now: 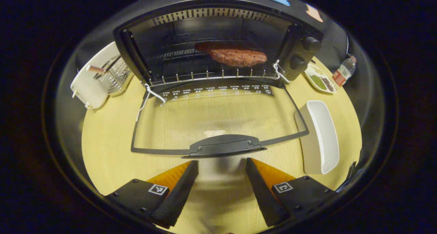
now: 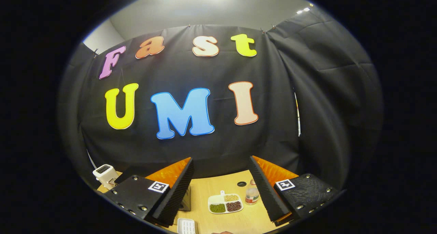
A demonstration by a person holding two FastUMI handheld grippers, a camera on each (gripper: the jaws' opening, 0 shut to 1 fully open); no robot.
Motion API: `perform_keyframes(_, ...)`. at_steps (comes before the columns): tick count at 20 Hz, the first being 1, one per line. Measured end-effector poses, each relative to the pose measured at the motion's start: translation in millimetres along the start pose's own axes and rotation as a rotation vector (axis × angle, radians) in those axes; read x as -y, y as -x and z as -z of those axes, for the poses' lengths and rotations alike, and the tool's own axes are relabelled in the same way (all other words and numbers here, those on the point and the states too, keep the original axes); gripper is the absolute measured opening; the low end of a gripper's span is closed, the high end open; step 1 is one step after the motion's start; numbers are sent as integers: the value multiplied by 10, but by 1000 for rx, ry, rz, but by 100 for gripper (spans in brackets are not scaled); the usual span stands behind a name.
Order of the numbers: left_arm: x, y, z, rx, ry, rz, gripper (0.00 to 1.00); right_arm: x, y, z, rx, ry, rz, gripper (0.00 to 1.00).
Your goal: Open the electric oven with the left hand, put the food in, and close the electric oven.
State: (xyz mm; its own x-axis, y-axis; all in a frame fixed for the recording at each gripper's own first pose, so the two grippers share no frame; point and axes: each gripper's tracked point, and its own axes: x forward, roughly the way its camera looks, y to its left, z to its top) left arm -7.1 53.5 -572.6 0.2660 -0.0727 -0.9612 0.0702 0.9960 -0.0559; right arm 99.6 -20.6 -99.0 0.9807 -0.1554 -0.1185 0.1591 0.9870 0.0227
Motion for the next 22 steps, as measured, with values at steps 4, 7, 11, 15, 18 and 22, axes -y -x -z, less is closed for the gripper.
perform_keyframes(4,-42,-35,-61,-23,29,-18,96,-22,1,6,-3,1,4,98)
perform_keyframes(7,-43,-35,-60,-45,28,-26,96,-56,15,-2,3,6,0,98)
perform_keyframes(11,-39,-4,-68,-49,37,-25,92,-99,15,13,-3,21,-16,98)
perform_keyframes(15,-24,101,-95,-27,29,-18,96,-138,28,5,-3,23,-25,98)
perform_keyframes(18,-22,189,-121,-1,29,-10,96,-181,39,4,-2,28,-38,98)
perform_keyframes(22,-18,338,-164,30,27,-1,96,-224,66,-69,19,43,-41,98)
